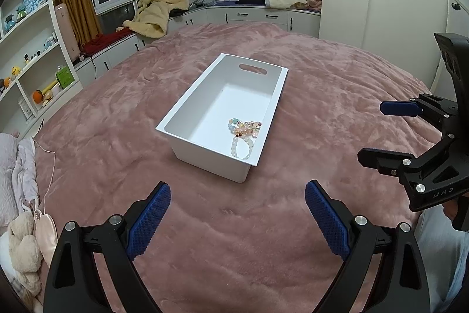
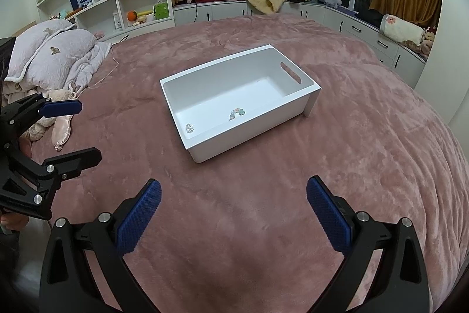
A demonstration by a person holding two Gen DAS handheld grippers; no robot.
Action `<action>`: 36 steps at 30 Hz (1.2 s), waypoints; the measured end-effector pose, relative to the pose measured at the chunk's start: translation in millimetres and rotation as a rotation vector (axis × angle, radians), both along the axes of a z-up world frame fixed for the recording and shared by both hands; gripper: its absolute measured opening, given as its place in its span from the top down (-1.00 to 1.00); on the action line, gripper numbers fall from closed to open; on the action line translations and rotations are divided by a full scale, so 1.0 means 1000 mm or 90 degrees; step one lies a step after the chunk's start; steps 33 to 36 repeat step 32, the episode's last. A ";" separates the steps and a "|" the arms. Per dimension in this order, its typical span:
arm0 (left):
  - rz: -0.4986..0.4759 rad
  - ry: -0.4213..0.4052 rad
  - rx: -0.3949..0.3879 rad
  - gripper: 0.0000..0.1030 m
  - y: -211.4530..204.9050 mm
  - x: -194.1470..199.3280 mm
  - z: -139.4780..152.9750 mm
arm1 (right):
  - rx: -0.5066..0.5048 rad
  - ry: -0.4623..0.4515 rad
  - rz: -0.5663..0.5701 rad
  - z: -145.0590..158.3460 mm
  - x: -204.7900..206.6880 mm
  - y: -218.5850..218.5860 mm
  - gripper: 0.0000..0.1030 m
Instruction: Organize jewelry
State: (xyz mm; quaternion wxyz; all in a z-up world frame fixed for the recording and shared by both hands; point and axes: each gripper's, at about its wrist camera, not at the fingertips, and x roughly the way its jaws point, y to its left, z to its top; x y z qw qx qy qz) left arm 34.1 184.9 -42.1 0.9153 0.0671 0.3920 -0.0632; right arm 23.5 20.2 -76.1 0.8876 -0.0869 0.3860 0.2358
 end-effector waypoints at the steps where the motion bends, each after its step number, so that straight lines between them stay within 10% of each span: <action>1: -0.001 0.000 0.000 -0.83 0.000 0.000 0.000 | 0.000 0.001 0.001 0.000 0.000 0.000 -0.91; 36: -0.005 0.000 0.000 -0.83 0.004 0.003 -0.005 | 0.005 0.004 0.003 -0.002 -0.001 0.003 -0.91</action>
